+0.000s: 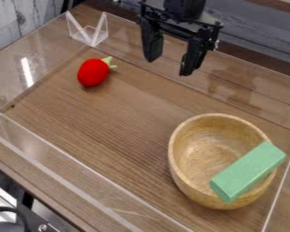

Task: Move the red object to the right side of the table

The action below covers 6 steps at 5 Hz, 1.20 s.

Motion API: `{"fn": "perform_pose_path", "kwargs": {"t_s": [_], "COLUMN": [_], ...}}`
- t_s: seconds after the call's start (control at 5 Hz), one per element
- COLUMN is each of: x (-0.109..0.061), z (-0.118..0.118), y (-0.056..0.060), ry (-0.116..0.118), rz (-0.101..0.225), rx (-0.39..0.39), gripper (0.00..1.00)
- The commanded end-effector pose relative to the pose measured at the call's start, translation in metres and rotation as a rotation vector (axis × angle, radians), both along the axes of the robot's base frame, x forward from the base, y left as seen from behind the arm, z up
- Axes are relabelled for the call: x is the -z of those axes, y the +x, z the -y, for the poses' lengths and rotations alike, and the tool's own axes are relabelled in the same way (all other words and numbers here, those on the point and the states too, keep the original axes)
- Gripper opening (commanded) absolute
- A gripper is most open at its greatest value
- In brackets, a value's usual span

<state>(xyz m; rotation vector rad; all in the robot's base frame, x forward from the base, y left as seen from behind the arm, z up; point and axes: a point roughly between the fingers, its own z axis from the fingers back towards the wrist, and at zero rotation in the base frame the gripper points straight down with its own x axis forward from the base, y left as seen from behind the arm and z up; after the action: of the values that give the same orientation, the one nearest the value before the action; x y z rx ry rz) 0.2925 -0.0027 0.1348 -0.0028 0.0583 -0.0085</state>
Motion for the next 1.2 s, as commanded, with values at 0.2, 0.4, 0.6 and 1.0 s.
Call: {"fn": "perform_pose_path", "kwargs": {"t_s": [0.2,0.4,0.6,1.0], "x": [0.011,0.016,0.023,0.044], "z": [-0.039,-0.08,-0.114,-0.145], "y": [-0.002,-0.003,-0.001,0.013], "ry": [0.013,0.029,0.048,0.078], "rz": [-0.001,0.017,0.038,0.069], "rx": [-0.045,-0.059,-0.078,-0.114], "gripper": [1.0,1.0,1.0,1.0]}}
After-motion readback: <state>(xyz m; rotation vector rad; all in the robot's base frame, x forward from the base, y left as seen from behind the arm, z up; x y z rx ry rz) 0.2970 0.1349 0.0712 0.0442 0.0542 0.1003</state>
